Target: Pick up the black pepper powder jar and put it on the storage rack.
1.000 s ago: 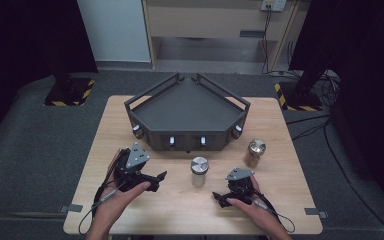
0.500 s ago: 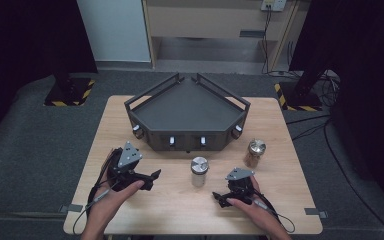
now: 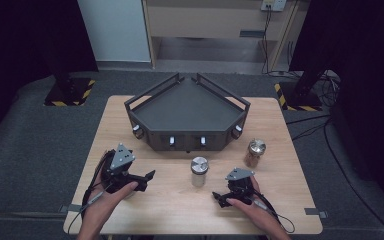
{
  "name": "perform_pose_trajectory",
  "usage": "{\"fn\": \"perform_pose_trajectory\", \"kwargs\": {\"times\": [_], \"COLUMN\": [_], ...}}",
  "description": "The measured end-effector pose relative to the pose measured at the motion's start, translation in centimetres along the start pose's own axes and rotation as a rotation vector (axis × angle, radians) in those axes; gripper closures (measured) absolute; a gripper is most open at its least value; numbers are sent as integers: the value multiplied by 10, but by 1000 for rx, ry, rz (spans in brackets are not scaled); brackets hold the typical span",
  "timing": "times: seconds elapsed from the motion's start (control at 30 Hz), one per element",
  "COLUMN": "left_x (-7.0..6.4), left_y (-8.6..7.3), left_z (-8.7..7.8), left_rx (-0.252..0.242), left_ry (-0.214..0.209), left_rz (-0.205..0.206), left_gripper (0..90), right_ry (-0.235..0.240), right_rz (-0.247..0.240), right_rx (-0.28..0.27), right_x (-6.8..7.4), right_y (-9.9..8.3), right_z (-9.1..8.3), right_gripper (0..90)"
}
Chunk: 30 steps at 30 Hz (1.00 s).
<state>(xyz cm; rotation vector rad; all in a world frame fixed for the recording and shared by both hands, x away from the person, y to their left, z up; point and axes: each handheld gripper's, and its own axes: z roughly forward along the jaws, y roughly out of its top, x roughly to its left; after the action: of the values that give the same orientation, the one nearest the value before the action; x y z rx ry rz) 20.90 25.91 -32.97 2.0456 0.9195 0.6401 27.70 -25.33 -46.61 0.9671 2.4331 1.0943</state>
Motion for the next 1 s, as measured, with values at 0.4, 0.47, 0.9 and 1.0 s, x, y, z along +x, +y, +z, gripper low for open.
{"fn": "perform_pose_trajectory", "kwargs": {"times": [0.4, 0.47, 0.9, 1.0], "left_x": [5, 5, 7, 7], "left_y": [-12, -14, -29, -33], "left_z": [-8, -9, -10, -10], "left_rx": [-28, -31, -47, -50], "left_ry": [32, 50, 82, 92], "left_rz": [-27, -19, -37, -39], "left_gripper": [7, 8, 9, 9], "right_ry": [0, 0, 0, 0], "right_rz": [0, 0, 1, 1], "right_rx": [0, 0, 0, 0], "right_x": [0, 0, 0, 0], "right_y": [0, 0, 0, 0], "right_z": [0, 0, 0, 0], "right_gripper": [7, 7, 7, 7]}}
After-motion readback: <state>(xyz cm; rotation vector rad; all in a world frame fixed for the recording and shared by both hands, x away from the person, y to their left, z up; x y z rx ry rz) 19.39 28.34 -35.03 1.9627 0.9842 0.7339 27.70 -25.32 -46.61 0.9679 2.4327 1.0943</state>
